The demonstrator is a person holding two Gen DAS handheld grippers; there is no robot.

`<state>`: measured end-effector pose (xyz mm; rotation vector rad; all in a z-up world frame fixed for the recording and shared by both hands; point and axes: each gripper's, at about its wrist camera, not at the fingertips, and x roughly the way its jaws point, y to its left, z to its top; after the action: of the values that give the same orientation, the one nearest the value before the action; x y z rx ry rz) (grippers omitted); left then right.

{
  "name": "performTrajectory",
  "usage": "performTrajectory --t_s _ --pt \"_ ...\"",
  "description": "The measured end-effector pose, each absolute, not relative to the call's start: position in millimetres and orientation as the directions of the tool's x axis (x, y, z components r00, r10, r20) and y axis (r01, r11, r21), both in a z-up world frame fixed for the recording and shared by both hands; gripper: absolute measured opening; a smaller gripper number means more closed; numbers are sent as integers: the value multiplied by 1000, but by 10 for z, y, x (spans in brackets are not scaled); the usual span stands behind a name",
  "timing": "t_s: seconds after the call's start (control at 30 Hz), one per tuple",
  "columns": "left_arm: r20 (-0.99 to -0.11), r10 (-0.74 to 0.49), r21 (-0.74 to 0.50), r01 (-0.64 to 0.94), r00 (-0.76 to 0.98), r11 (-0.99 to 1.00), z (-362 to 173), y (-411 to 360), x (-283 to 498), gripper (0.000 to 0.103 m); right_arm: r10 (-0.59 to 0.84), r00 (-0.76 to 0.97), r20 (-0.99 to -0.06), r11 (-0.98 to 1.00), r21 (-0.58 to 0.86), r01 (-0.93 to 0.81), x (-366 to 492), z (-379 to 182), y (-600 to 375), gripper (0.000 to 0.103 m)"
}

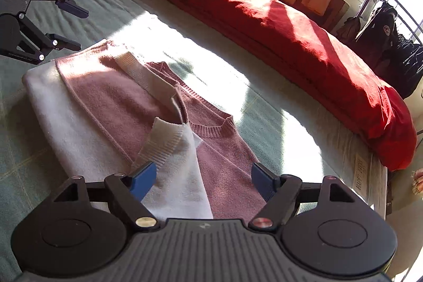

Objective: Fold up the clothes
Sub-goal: 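Withdraw both open grippers from the folded sweater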

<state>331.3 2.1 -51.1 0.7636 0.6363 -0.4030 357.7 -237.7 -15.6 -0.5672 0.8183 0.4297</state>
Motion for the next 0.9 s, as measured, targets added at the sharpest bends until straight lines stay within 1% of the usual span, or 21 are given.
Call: performTrajectory --t_s 0.13,0.27,0.37,0.43,0.5,0.57,0.8,0.83,0.9 --pt "-717 -123 471 607 686 640 -772 -69 3134 51 114 601 -791 693 -371 -618 3300 -377 -2379 82" --pt "-770 -122 416 638 626 648 -1065 -138 3096 51 71 605 -793 567 -467 -679 3134 -668 -2305 82" --pt "-781 -121 402 642 612 652 -1177 -171 3111 51 40 640 -767 468 -552 -690 3109 -867 -2240 82" --pt "-785 -122 393 641 607 659 -1213 -183 3144 51 20 661 -750 437 -588 -681 3164 -965 -2231 81" --pt "-783 -125 386 634 609 670 -1211 -170 3192 51 18 661 -750 451 -584 -675 3265 -1002 -2273 81" --pt "-781 -125 384 629 612 676 -1210 -161 3227 51 32 659 -751 504 -558 -660 3394 -976 -2359 81" --pt "-775 -124 387 620 620 683 -1231 -137 3279 54 71 648 -758 708 -420 -568 3798 -836 -2770 80" --pt "-774 -123 389 620 621 681 -1238 -139 3282 55 78 641 -763 738 -388 -552 3853 -835 -2832 78" --pt "-777 -123 386 622 618 681 -1249 -145 3298 56 95 627 -773 792 -322 -518 3962 -833 -2956 68"
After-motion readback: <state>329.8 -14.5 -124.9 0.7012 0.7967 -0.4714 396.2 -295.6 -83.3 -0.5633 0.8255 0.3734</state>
